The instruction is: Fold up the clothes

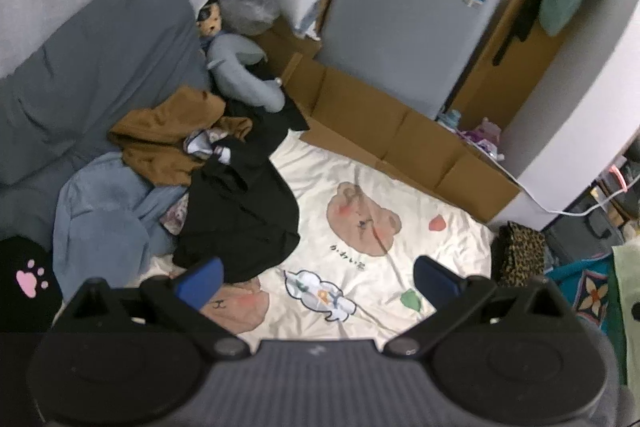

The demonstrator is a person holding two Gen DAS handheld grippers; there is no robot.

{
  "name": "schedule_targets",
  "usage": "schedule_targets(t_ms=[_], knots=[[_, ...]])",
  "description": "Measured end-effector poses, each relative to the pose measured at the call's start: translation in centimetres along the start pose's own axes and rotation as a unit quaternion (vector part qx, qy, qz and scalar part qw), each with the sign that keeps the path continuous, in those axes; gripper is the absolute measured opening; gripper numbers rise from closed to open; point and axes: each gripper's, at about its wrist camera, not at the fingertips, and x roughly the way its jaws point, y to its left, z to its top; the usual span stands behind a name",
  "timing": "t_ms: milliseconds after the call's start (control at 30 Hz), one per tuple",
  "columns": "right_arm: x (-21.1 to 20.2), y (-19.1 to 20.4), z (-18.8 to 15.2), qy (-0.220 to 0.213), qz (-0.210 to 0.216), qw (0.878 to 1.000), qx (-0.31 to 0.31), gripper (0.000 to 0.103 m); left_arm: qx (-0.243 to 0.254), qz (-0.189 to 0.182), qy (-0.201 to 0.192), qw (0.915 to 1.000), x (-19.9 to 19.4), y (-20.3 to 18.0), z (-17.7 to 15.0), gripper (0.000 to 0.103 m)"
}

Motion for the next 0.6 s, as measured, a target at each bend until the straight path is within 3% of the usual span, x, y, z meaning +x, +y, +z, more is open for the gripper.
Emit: schedule_targets(t_ms=[367, 600], knots=[[0.8, -0.2, -2.2, 0.010, -0.018, 1.000, 0.005, 0.097, 0.022, -0.029, -0.010, 0.9993, -0.1, -3.6, 0.1, 0.103], [1.4, -1.3, -2.7, 0.008, -0.023, 1.000, 0.011, 0.097, 0.020, -0.020, -0.013, 0.9995, 1.0, -4.3, 0.6, 0.103]])
